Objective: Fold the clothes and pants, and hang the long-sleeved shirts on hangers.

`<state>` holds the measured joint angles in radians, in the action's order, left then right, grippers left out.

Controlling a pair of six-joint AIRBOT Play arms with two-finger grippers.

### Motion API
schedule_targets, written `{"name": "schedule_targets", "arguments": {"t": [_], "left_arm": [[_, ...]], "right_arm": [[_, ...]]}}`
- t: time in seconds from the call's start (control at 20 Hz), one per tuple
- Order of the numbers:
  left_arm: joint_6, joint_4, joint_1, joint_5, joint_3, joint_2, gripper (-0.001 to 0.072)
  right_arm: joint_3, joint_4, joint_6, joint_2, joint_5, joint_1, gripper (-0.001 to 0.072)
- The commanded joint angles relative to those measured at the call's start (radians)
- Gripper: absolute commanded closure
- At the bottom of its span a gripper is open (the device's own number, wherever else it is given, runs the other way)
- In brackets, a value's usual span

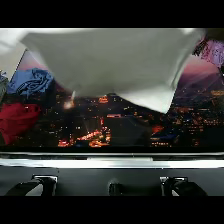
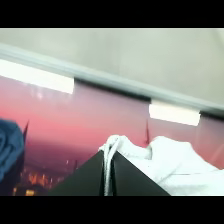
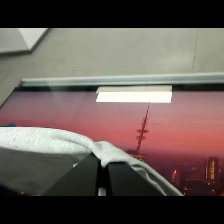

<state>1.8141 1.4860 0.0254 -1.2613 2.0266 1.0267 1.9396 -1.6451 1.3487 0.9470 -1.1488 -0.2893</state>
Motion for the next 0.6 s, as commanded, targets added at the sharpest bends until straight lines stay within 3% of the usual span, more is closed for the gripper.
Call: {"name": "schedule_targets", "arguments": {"t": [0.0, 0.25, 0.55], "left_arm": [[0.019, 0.022, 0.005, 0.005, -0.039, -0.223, 0.0686], [0.028, 0.068, 0.005, 0.066, -0.059, -0.252, 0.0687], [-0.002, 0.078, 0.005, 0.119, -0.059, 0.106, 0.0688]], "right_arm": [[0.084, 0.047, -0.035, -0.098, -0.099, -0.001, 0.0679], [0.084, 0.079, -0.055, -0.042, -0.117, -0.001, 0.0678], [-0.031, 0.226, 0.023, 0.254, -0.077, 0.000, 0.0679]]}}
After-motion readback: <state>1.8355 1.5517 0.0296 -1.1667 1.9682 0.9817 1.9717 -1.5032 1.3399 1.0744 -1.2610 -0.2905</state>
